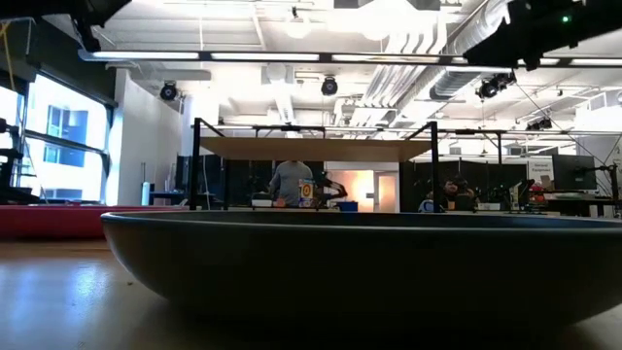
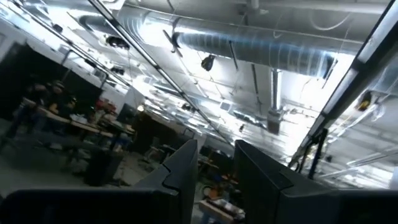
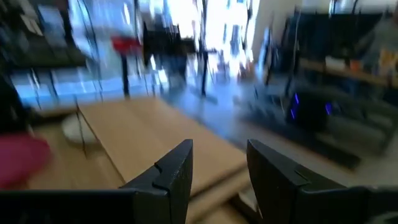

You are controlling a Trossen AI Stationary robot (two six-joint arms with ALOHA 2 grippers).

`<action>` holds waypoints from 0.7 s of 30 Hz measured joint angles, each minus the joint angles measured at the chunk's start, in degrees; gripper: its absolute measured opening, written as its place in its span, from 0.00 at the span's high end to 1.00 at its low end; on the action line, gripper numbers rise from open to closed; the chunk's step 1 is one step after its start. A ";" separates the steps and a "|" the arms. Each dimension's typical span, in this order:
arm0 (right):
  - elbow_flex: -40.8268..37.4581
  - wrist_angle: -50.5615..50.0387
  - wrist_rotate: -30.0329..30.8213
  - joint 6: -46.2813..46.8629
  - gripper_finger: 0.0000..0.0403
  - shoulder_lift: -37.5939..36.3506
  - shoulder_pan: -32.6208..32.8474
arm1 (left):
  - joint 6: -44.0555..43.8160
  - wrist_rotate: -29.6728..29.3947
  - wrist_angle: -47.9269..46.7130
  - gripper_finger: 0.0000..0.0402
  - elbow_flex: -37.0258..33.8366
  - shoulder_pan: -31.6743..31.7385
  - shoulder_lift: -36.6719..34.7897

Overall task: Place and stack plates onto a shelf
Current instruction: Put the brown plate on the shelf

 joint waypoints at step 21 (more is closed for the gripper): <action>25.26 -45.41 -5.60 5.83 0.66 38.16 -2.88 | 6.94 -3.35 -51.37 0.76 26.67 -0.02 10.58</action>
